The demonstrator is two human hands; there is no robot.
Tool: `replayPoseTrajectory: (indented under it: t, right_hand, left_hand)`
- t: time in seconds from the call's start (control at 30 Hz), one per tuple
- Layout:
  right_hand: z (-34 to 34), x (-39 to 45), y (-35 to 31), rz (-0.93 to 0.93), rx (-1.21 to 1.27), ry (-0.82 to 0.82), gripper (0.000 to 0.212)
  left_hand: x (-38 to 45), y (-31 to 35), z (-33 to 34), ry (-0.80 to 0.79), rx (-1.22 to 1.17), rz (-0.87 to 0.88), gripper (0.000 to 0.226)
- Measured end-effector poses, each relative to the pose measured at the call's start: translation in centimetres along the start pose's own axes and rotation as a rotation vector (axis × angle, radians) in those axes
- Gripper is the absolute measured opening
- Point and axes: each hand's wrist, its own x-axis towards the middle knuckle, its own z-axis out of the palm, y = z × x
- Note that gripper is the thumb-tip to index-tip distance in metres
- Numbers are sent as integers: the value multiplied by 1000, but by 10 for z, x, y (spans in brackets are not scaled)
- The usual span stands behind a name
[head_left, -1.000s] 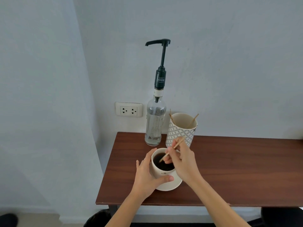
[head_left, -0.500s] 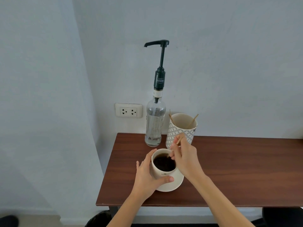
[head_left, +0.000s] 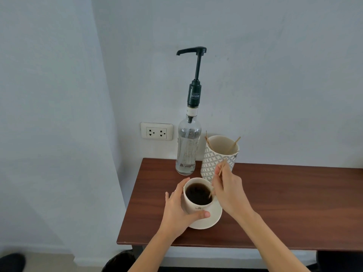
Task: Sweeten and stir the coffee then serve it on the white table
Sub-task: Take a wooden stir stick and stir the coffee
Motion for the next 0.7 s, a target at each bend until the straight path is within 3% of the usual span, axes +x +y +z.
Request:
replayPoseTrajectory:
  t: [0.13, 0.3, 0.47, 0.7]
  right_hand:
    - [12, -3, -12, 96, 235, -49, 15]
    - [-2, 3, -2, 27, 39, 18, 13]
    - [8, -4, -7, 94, 183, -18, 21]
    - [-1, -2, -5, 33, 57, 4, 10]
  left_hand:
    - [1, -1, 0, -7, -1, -6, 94]
    - [1, -2, 0, -1, 8, -2, 96]
    - [1, -2, 0, -11, 5, -2, 96]
    - [1, 0, -1, -3, 17, -24, 97]
